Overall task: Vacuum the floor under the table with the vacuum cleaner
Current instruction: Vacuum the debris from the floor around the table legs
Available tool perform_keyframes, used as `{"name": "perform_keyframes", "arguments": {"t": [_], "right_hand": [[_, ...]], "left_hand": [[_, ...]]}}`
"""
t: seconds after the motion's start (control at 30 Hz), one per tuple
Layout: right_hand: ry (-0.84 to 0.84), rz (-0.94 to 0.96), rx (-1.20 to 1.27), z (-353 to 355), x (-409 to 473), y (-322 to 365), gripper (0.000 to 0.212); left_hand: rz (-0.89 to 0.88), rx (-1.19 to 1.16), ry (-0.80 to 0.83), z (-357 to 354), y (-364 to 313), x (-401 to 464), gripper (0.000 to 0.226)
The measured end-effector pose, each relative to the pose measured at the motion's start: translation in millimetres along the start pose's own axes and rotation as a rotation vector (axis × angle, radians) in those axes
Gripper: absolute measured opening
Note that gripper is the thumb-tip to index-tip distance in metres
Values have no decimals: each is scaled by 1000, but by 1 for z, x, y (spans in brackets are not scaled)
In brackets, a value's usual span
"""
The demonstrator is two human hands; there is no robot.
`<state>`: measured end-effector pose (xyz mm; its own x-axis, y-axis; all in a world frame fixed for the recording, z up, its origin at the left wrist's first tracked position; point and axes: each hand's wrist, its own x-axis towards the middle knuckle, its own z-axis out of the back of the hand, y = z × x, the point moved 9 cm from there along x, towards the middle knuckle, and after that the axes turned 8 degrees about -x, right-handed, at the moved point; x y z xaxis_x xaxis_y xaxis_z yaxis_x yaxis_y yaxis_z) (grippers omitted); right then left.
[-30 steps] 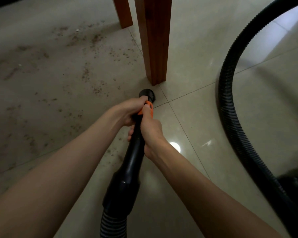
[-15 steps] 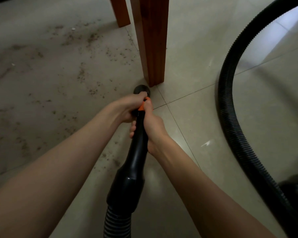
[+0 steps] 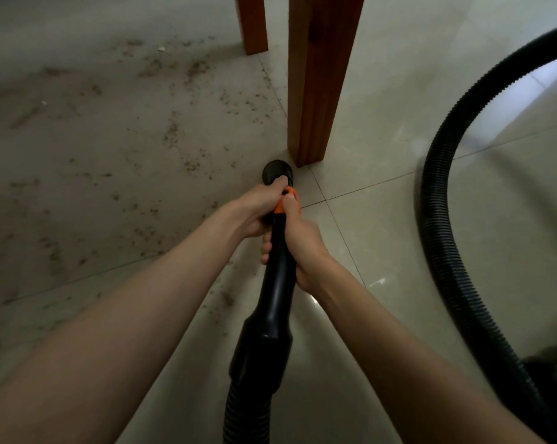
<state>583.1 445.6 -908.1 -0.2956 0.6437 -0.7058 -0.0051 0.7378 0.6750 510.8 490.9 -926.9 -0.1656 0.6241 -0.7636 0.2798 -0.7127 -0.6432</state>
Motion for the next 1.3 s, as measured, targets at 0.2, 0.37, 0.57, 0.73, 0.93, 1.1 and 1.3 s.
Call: {"name": "perform_keyframes", "arguments": {"t": [0.2,0.37,0.57,0.73,0.93,1.1,1.3], "right_hand": [[141,-101,-49,-11,1,8,52],[211,-186,-30,-18,-6,14,50],[168,-203,-23,-12,-7,12,50],[-1,-121,-339,4,-7,15,50],[-137,-62,-536,20,-3,39,51],[-83,-68,-443,20,8,64,45],[-59,-95,-420,5,27,81,41]], "left_hand": [[-5,-152,-65,11,-5,-9,45],[-80,-175,-116,17,-8,-9,46],[-75,-131,-100,14,-8,-9,47],[-90,-137,-120,12,-11,-6,43],[-114,-183,-59,2,-16,4,51],[-155,-244,11,-4,-28,8,51],[-215,-305,-13,5,-50,16,43]]}}
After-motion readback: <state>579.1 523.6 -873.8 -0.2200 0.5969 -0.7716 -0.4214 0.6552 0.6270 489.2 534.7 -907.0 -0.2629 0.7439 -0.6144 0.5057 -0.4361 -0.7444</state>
